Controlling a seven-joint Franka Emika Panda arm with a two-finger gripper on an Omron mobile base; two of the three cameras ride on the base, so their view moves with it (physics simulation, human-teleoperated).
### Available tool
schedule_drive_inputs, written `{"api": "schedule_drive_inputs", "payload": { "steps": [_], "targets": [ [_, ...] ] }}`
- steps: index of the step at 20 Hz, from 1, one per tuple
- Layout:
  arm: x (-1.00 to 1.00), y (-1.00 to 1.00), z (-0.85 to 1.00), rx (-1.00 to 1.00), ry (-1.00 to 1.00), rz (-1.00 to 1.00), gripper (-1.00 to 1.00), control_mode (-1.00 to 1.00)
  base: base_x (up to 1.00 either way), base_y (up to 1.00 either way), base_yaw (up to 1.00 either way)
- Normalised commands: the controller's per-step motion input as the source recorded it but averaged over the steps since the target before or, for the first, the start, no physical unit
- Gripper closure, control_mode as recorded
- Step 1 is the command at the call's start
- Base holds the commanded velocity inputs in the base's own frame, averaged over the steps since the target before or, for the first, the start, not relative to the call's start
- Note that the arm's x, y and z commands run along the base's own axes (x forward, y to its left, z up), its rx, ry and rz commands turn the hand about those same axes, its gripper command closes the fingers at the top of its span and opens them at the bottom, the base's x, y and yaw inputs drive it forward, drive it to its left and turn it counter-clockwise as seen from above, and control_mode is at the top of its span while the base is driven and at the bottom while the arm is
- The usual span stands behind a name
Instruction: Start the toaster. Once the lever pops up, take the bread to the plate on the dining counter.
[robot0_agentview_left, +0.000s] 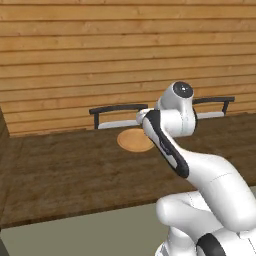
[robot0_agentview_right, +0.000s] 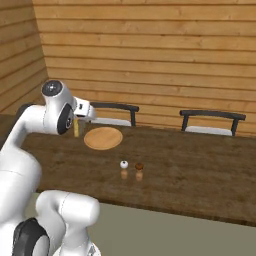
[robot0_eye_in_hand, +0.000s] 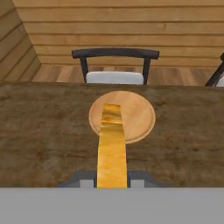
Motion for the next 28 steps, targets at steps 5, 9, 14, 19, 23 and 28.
{"api": "schedule_drive_inputs", "payload": {
  "steps": [5, 9, 14, 19, 23, 28],
  "targets": [
    [0.62, -0.09, -0.43, 0.08, 0.04, 0.17, 1.00, -1.00, 0.00, 0.00, 0.00],
    [0.57, -0.05, -0.52, 0.06, 0.07, 0.18, 1.00, -1.00, 0.00, 0.00, 0.00],
    [0.30, 0.00, -0.39, 0.07, 0.14, 0.12, 1.00, -1.00, 0.00, 0.00, 0.00],
    [0.25, 0.00, -0.25, 0.02, 0.10, 0.04, 1.00, -1.00, 0.00, 0.00, 0.00],
    [0.31, 0.00, -0.17, 0.00, 0.06, 0.00, 1.00, -1.00, 0.00, 0.00, 0.00],
    [0.39, 0.00, -0.17, 0.00, 0.00, 0.00, 1.00, -1.00, 0.00, 0.00, 0.00]
  ]
}}
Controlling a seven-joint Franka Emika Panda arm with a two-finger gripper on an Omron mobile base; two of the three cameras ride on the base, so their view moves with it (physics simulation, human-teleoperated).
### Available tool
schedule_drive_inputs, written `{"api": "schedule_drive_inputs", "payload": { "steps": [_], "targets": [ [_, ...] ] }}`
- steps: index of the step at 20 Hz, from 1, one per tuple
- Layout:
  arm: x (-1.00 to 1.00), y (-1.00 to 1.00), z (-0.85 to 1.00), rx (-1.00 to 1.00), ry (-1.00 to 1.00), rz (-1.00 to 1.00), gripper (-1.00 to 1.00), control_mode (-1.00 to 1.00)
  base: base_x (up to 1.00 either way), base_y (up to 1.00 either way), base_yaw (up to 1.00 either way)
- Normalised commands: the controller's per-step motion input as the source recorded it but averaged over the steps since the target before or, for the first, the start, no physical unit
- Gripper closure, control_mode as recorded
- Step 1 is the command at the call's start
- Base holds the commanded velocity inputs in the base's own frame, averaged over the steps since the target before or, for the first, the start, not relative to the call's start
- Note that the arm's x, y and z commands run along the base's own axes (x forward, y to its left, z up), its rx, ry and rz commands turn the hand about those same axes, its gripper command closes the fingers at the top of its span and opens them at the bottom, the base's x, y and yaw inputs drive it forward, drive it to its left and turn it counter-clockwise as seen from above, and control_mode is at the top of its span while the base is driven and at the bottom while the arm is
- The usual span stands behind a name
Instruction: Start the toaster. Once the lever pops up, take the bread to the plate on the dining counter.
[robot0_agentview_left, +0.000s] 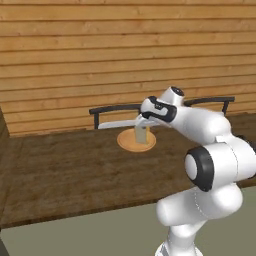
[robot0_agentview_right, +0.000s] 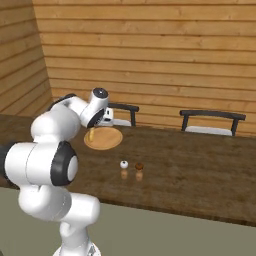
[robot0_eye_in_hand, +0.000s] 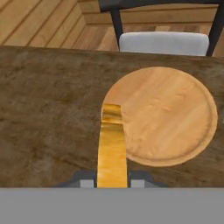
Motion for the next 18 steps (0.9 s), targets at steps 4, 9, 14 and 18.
{"api": "schedule_drive_inputs", "payload": {
  "steps": [4, 9, 14, 18],
  "targets": [
    [0.36, 0.00, -0.24, 0.00, 0.00, 0.00, 1.00, -1.00, 0.00, 0.00, 0.00],
    [0.35, 0.00, -0.30, 0.00, 0.00, 0.01, 1.00, -1.00, 0.00, 0.00, 0.00],
    [0.28, 0.00, -0.20, 0.00, 0.00, 0.01, 1.00, -1.00, 0.00, 0.00, 0.00],
    [0.30, 0.00, -0.20, 0.00, 0.00, 0.01, 1.00, -1.00, 0.00, 0.00, 0.00]
  ]
}}
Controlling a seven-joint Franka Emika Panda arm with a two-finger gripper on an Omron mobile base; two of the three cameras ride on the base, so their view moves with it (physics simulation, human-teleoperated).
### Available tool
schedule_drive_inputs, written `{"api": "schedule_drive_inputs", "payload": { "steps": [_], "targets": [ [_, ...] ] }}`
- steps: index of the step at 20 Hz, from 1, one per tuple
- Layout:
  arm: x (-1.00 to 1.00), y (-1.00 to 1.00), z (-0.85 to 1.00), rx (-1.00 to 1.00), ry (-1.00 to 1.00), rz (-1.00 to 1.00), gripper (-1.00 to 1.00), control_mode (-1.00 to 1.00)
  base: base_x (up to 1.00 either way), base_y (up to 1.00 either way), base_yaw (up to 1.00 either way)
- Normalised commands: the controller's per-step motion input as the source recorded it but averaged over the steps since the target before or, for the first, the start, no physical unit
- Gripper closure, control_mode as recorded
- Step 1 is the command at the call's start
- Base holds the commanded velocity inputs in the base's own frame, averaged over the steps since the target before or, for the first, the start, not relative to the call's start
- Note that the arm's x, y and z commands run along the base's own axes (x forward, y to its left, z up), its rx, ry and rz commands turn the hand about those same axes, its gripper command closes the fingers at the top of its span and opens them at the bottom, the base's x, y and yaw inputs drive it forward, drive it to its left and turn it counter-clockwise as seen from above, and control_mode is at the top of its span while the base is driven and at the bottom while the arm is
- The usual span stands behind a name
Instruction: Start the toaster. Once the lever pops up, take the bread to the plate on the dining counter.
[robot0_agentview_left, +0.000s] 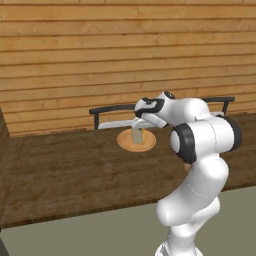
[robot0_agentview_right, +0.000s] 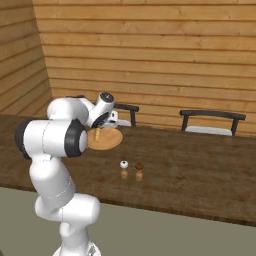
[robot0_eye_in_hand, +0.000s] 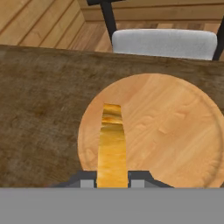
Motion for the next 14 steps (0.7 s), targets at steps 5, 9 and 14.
{"api": "schedule_drive_inputs", "payload": {
  "steps": [5, 9, 14],
  "targets": [
    [0.27, 0.00, -0.22, 0.00, 0.00, 0.01, 1.00, -1.00, 0.00, 0.00, 0.00],
    [0.23, 0.00, -0.22, 0.00, 0.00, 0.00, 1.00, -1.00, 0.00, 0.00, 0.00],
    [0.03, 0.00, -0.02, 0.00, 0.01, 0.00, -1.00, -1.00, 0.00, 0.00, 0.00]
  ]
}}
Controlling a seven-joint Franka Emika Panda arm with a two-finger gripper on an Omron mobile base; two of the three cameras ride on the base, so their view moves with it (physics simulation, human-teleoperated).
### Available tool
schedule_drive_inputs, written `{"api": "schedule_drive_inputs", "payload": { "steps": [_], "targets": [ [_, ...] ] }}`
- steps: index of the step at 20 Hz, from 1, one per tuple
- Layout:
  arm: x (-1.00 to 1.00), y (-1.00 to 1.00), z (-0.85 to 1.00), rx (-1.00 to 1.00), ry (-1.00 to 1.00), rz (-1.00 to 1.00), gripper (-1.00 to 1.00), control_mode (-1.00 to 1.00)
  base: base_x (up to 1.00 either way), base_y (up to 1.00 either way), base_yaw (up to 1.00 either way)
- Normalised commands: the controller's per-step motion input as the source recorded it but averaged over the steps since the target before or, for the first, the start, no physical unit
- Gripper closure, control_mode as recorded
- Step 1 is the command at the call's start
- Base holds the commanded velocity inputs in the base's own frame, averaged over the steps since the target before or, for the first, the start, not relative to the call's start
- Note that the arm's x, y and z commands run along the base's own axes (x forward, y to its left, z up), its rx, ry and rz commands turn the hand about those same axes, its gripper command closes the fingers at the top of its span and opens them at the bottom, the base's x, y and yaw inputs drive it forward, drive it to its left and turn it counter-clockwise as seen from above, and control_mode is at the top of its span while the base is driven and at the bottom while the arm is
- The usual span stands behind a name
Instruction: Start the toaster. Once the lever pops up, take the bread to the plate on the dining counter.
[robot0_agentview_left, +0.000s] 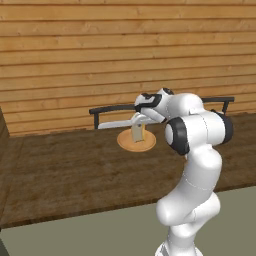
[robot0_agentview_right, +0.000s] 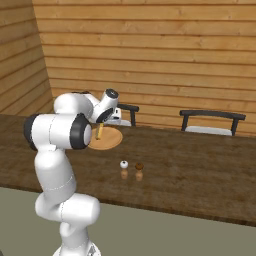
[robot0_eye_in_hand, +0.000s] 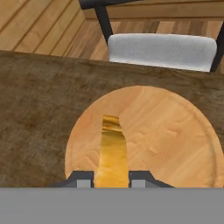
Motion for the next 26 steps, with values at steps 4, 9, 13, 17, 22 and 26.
{"api": "schedule_drive_inputs", "payload": {
  "steps": [4, 9, 13, 17, 22, 26],
  "targets": [
    [0.00, -0.08, 0.00, 0.00, 0.00, 0.00, -1.00, -1.00, 0.00, 0.00, 0.00],
    [0.00, -0.23, 0.11, 0.00, 0.00, 0.00, -1.00, -1.00, 0.00, 0.00, 0.00],
    [-0.04, -0.23, 0.06, 0.00, 0.00, 0.00, -1.00, -1.00, 0.00, 0.00, 0.00],
    [-0.44, -0.31, 0.12, -0.01, 0.00, -0.02, -1.00, -1.00, 0.00, 0.00, 0.00],
    [-0.95, -0.20, 0.19, -0.05, -0.02, -0.10, -1.00, -1.00, 0.00, 0.00, 0.00],
    [-0.79, 0.00, 0.39, -0.11, 0.00, -0.17, -1.00, -1.00, 0.00, 0.00, 0.00]
  ]
}}
